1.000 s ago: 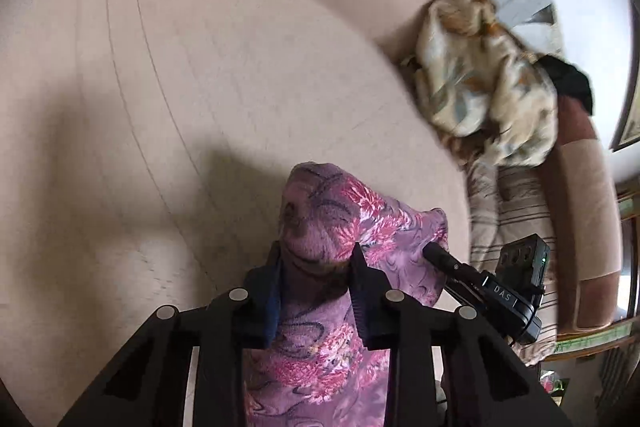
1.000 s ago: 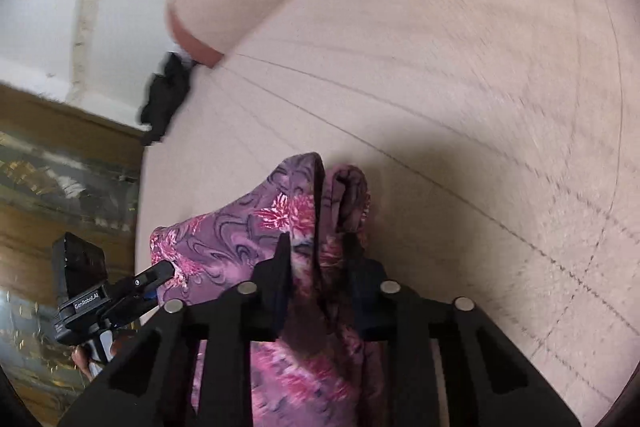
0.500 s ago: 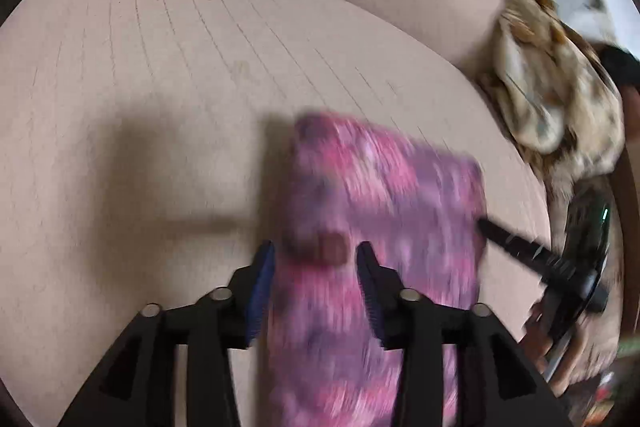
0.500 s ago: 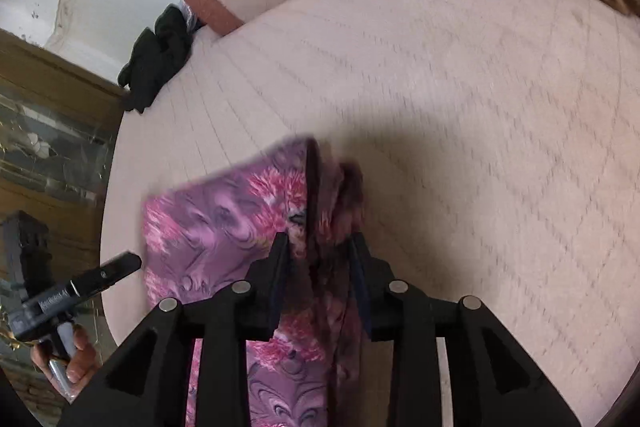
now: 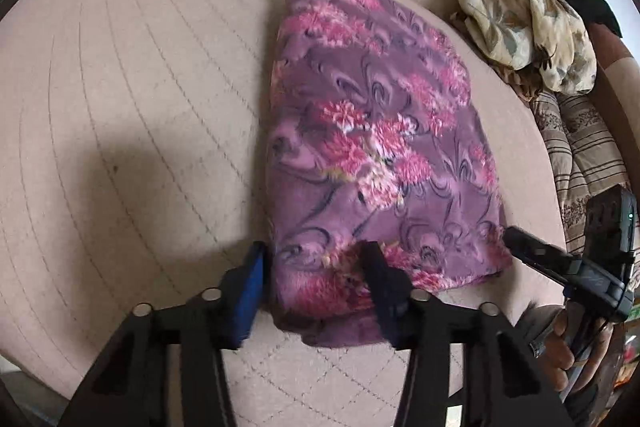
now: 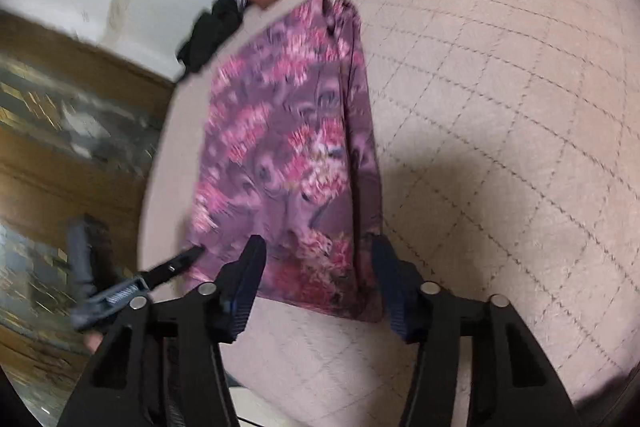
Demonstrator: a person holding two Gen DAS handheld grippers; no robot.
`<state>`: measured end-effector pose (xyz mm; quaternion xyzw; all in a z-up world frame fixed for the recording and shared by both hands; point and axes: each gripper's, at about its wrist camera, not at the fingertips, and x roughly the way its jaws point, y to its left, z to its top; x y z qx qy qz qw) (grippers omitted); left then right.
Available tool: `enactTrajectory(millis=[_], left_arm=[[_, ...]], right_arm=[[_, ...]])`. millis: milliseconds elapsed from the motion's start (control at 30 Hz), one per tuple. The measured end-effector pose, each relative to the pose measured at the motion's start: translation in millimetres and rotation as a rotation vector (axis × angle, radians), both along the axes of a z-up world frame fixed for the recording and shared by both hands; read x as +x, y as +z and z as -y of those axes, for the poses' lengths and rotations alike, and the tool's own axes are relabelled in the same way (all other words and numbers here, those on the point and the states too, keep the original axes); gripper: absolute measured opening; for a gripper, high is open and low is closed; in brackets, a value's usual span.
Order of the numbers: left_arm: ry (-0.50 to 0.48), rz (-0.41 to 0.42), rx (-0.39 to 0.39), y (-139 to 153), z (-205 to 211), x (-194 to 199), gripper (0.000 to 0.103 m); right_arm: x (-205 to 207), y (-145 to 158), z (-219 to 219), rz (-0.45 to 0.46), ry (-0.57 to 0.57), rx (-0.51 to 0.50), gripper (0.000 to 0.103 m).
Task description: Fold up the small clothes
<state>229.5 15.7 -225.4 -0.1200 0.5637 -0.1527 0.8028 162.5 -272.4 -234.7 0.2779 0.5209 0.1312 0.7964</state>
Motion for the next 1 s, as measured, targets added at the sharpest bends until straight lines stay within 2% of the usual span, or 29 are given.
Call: enactTrajectory(millis=[33, 67, 133, 167, 267, 367, 400, 433, 500, 533, 567, 600, 667, 733, 833, 967, 1000], left_arm=[[0.008, 0.006, -0.002, 1.2, -1.3, -2.4, 0.027], [0.020, 0.012, -0.013, 4.6, -4.2, -8.5, 0.018], [0.039, 0.048, -0.011, 11.6, -12.5, -19.9, 0.011], [0.051, 0.065, 0.019, 12.3, -13.6, -25.7, 0.011], [0.051, 0.061, 0.069, 3.4, -13.0, -26.3, 0.011], [0.060, 0.059, 0.046, 7.2, -18.2, -24.8, 0.014], [0.073, 0.050, 0.016, 8.3, -23.9, -25.1, 0.019], [0.084, 0.041, -0.002, 8.5, -27.8, -24.1, 0.033], [0.125, 0.024, -0.044, 9.0, -38.1, -22.9, 0.049], [0.136, 0.017, -0.067, 8.8, -40.6, -23.1, 0.056], [0.141, 0.008, -0.092, 8.6, -43.6, -23.1, 0.057], [0.145, -0.008, -0.142, 7.2, -47.3, -22.1, 0.059], [0.137, -0.028, -0.184, 5.6, -46.9, -20.1, 0.060], [0.116, -0.046, -0.176, 1.5, -41.3, -18.7, 0.064], [0.092, -0.020, -0.139, 3.0, -31.6, -19.1, 0.065], [0.070, 0.001, -0.114, 5.2, -22.4, -20.2, 0.061], [0.071, 0.002, -0.104, 4.7, -21.0, -19.1, 0.049]], right_arm=[[-0.8, -3.4, -2.3, -0.021, -0.003, -0.035, 0.023], [-1.8, -2.5, -1.6, -0.018, -0.007, -0.032, 0.008], [-9.8, 6.9, 3.5, 0.020, -0.032, -0.024, 0.008], [-13.7, 11.9, 5.0, 0.039, -0.050, -0.047, 0.006], [-7.3, -6.2, 2.1, -0.012, -0.040, -0.087, 0.006], [-4.0, -6.7, 0.8, -0.014, -0.031, -0.077, 0.009], [-4.6, -4.9, 2.0, -0.006, -0.034, -0.060, 0.011], [-8.8, -2.4, 7.3, 0.008, -0.053, -0.036, 0.012], [-12.6, -2.1, 16.5, 0.009, -0.083, 0.003, 0.035], [-18.2, -2.6, 24.6, 0.013, -0.115, 0.045, 0.057], [-20.1, -3.8, 29.9, 0.011, -0.128, 0.084, 0.061], [-19.6, -5.0, 32.0, 0.008, -0.131, 0.108, 0.061], [-18.2, -11.0, 34.4, -0.007, -0.132, 0.161, 0.061], [-11.9, -16.9, 29.7, -0.036, -0.116, 0.168, 0.061], [-8.4, -16.3, 24.6, -0.035, -0.093, 0.158, 0.059], [-1.4, -20.6, 14.1, -0.057, -0.064, 0.079, 0.037], [0.1, -21.4, 13.2, -0.060, -0.066, 0.052, 0.032]])
